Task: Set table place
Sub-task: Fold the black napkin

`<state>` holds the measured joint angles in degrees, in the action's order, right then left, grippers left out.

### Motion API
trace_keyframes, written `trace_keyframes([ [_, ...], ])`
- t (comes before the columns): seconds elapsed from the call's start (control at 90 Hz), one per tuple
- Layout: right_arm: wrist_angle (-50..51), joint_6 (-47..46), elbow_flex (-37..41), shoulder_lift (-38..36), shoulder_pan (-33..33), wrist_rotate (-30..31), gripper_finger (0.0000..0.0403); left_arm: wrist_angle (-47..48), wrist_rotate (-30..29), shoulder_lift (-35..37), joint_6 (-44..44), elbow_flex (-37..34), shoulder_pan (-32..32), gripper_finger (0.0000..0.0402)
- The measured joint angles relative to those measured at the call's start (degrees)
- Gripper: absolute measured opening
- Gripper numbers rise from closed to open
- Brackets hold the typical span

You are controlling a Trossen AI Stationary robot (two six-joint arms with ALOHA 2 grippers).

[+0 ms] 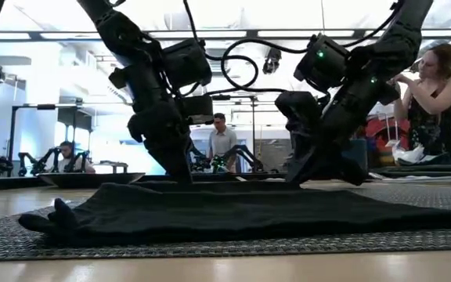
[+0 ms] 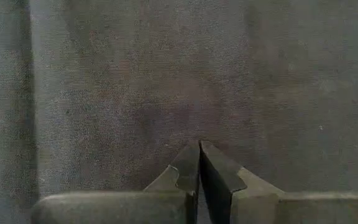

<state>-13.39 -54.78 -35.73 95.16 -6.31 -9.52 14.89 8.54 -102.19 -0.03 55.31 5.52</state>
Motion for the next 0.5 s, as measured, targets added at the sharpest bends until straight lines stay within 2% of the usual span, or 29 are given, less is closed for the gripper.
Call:
trace_keyframes([
  [0.5, -2.34, 0.08, 0.00, -0.66, 0.00, -1.08, 0.0000, -0.04, -0.07, 1.52, -0.05, -0.11, -0.02, 0.0000],
])
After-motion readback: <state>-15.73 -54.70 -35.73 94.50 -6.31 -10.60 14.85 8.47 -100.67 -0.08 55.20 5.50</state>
